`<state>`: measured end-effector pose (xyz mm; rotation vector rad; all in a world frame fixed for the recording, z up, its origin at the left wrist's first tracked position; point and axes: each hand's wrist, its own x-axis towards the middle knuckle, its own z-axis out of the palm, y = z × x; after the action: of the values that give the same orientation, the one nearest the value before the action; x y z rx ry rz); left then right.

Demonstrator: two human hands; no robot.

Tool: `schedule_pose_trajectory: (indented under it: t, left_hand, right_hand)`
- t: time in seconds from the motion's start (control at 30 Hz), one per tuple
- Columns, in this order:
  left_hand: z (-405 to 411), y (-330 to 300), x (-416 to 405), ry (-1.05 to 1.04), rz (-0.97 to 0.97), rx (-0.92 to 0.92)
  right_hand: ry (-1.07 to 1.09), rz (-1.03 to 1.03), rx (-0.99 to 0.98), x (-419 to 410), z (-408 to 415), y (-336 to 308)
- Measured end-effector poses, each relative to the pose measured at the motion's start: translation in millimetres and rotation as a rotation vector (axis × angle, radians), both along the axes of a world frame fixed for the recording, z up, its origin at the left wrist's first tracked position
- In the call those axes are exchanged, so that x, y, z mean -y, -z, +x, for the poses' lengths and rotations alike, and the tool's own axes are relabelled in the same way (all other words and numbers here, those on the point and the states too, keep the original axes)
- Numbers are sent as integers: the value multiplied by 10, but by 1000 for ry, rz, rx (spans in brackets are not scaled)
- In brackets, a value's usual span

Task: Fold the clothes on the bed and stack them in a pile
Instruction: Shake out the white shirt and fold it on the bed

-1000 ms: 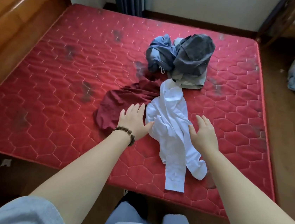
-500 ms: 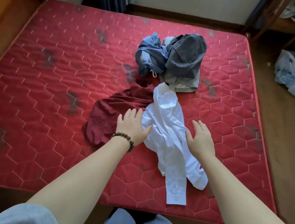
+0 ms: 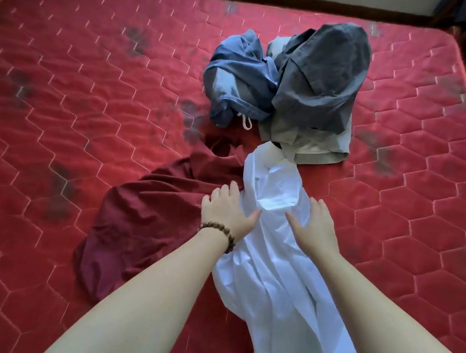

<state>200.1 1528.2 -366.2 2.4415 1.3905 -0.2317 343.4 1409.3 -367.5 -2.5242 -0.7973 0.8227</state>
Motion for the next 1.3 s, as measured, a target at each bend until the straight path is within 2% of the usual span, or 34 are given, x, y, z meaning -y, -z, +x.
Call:
schedule_pose_trajectory:
  t: [0.17,0.27,0.4,0.53,0.73,0.97,1.17,1.3]
  left_hand:
    - [463,726,-332,-66,-39,161]
    - [585,968,-389,-108,-88,330]
    - [604,985,-356,-218,-131,594]
    - [515,713,-300,-308,-184,831]
    - [285,-215,-206,-265,-240,922]
    - [-171,-1937,17,-201,-188,940]
    - [-660,-3315,192,23,-28,914]
    - [-991,-3856,278,164,55,928]
  right_hand:
    - [106,53,-104,-437,206,716]
    - [169,121,-144,-551,262,947]
    - [212,216,-59,-546,280,994]
    - [233,316,6,-423,299,795]
    - [238,509,16,-131,311,-177]
    - [176,619,113,416,230,-1952]
    - [75,697,289,938,95,-3408]
    - [-29,663,402,1295,99,-3928]
